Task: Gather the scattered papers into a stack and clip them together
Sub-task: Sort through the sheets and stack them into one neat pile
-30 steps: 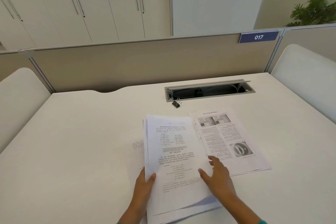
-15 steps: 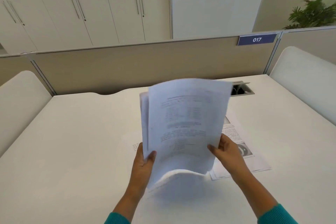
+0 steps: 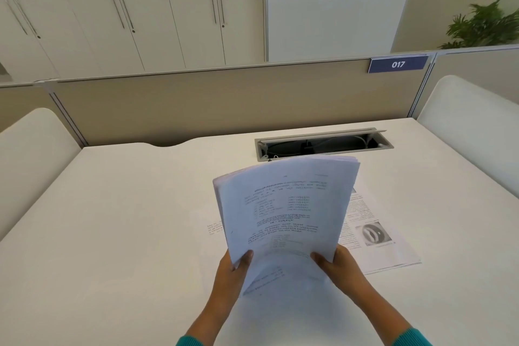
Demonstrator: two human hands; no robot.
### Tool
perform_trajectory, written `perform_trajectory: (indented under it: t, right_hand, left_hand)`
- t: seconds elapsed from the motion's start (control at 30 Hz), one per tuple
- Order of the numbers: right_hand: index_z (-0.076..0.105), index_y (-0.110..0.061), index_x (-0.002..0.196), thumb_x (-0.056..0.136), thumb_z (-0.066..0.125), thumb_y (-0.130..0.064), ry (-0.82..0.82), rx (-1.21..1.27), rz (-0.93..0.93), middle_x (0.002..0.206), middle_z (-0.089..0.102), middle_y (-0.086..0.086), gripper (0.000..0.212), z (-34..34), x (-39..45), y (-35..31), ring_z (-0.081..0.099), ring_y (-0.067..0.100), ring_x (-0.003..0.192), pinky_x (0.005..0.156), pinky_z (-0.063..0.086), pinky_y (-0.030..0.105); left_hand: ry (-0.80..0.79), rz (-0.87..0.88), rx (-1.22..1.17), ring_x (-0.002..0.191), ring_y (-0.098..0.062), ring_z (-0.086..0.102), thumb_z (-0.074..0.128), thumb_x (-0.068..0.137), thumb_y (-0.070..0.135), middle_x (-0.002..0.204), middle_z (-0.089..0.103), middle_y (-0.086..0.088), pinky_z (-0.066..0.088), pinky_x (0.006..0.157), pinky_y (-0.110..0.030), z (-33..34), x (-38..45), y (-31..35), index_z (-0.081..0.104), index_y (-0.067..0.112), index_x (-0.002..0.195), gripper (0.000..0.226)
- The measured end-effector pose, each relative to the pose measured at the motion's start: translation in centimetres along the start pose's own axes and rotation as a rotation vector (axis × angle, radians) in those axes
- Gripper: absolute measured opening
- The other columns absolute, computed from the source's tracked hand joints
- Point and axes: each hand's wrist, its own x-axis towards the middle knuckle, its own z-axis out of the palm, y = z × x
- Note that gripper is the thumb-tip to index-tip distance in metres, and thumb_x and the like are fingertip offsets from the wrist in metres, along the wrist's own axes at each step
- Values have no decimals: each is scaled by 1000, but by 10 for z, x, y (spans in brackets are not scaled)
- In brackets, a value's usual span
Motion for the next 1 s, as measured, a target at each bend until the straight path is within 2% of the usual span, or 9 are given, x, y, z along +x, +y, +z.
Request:
perform_trajectory:
  t: [0.13,0.3,0.33,0.43,0.5,0.6,0.73,0.87,1.0]
  right_hand:
    - [61,-17,105,87,59,-11,31,35,-5,99,67,0,19,-1,3,1,62,12,84,62,46,8]
    - [55,-17,120,88,58,-11,33,73,7,109,64,-1,32,-5,7,2,61,17,95,80,49,23]
    - [55,-17,121,88,58,-12,42,60,30,110,63,-1,33,-6,8,5,60,17,94,80,49,24]
    - [53,-14,123,88,57,-13,44,0,112,114,62,3,34,-4,9,14,58,19,94,84,50,31]
    - [52,-11,125,88,57,-12,24,-41,157,120,61,7,37,0,10,21,59,23,100,89,49,35]
    - [48,-10,129,89,57,-15,-17,-103,216,128,57,9,42,5,12,26,57,28,112,95,46,36]
    - [45,-11,131,89,58,-18,-38,-133,249,132,55,9,45,9,14,27,54,28,117,99,45,38]
    - [44,-11,132,89,58,-20,-45,-144,255,132,54,9,46,8,13,26,54,27,116,98,44,37]
    - [42,-11,133,89,58,-21,-50,-162,258,135,52,8,48,8,12,26,53,27,119,100,43,36]
  left_hand:
    - [40,-6,-55,92,-15,66,48,93,24,103,67,5,56,63,-20,-1,1,3,53,29,114,22]
    - [234,-63,114,86,-15,61,46,95,24,110,62,-6,49,67,-25,-4,12,0,47,19,110,16]
    - [281,-107,168,89,-18,59,45,95,23,114,60,-9,49,73,-29,-6,15,-3,47,15,111,17]
    - [440,-290,495,114,-30,52,50,93,27,127,56,-11,40,100,-45,-20,20,-19,50,10,120,32]
    - [517,-373,642,121,-35,47,54,90,27,130,54,-14,35,103,-50,-27,19,-27,52,9,122,37]
    - [587,-388,542,122,-39,43,58,87,21,129,52,-21,35,101,-51,-32,17,-32,50,3,123,41]
    - [611,-401,290,119,-40,44,55,87,13,130,48,-24,36,103,-49,-31,20,-33,44,-1,125,42]
    - [577,-443,109,118,-38,45,51,90,14,135,43,-19,41,97,-47,-34,26,-30,40,4,129,42]
    - [504,-433,39,118,-33,44,50,91,13,137,40,-15,42,96,-44,-35,30,-28,37,6,132,43]
